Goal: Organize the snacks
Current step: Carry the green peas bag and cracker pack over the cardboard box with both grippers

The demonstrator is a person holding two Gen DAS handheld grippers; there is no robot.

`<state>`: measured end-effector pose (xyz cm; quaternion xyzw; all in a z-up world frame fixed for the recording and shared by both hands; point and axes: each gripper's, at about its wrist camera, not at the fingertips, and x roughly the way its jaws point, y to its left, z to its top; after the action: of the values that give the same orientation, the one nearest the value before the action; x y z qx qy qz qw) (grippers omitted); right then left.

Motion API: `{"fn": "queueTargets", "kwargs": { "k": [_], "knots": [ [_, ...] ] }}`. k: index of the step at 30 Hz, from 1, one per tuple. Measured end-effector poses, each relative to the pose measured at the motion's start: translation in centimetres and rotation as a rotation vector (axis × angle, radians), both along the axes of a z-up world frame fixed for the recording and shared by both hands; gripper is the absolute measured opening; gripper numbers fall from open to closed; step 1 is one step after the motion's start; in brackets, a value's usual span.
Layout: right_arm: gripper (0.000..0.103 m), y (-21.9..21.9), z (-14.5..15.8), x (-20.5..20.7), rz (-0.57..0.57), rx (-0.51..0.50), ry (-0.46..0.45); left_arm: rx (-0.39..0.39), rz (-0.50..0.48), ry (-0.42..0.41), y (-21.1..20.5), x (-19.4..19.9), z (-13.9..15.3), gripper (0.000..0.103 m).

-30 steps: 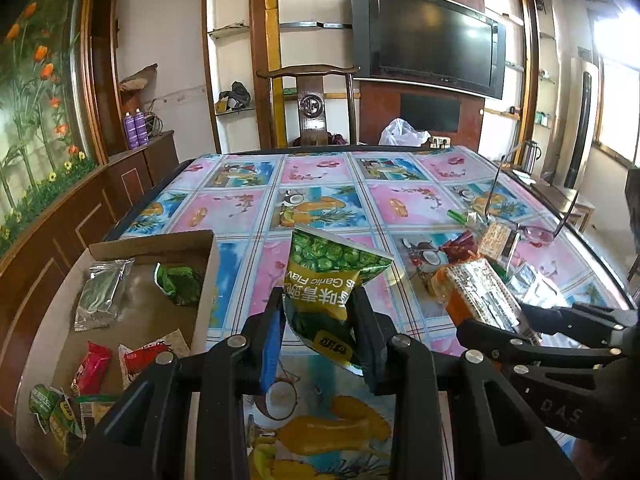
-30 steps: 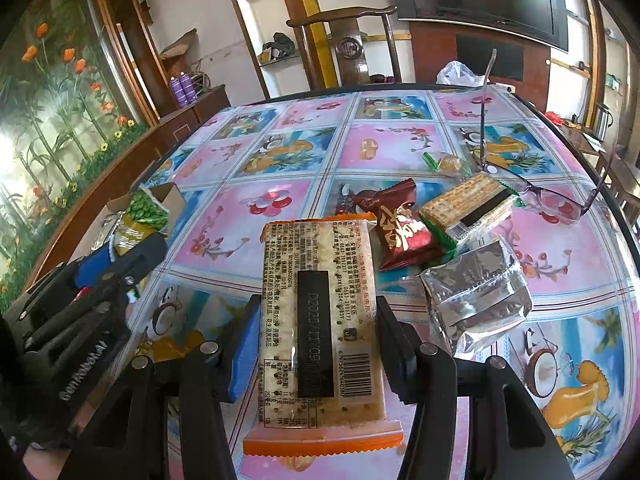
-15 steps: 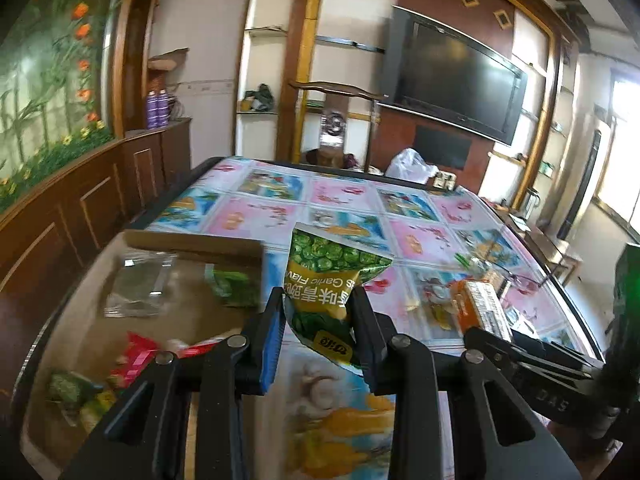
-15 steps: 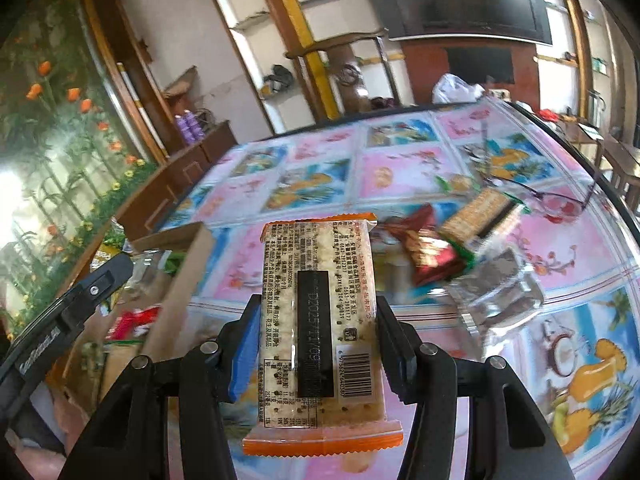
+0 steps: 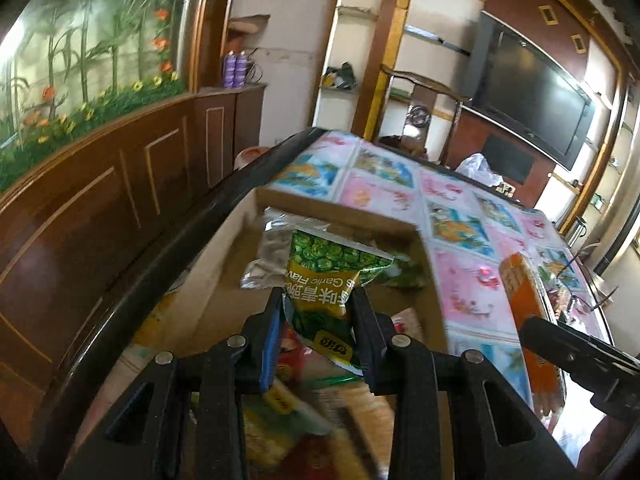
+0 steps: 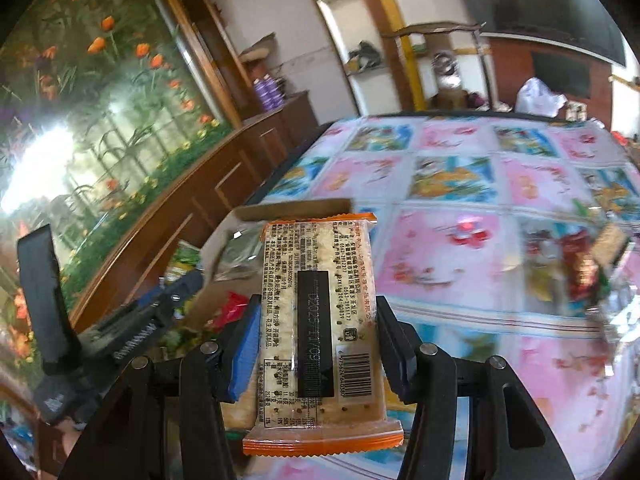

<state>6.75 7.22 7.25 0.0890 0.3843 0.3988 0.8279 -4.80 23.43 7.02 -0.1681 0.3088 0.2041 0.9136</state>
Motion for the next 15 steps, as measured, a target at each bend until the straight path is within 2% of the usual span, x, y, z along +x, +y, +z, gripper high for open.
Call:
{"fn": "queueTargets", "kwargs": {
  "k": [7, 15],
  "knots": [
    [0.058, 4.7, -1.1, 0.9, 0.042, -0.037, 0.032, -0.025, 0.016, 0.046, 1.5, 0.3, -1.7, 0.032],
    [0.058, 7.7, -2.5, 1.7, 0.055, -0.073, 0.054, -0.058, 0.014, 0.064, 2.2, 0.3, -3.0, 0.032]
  ]
}}
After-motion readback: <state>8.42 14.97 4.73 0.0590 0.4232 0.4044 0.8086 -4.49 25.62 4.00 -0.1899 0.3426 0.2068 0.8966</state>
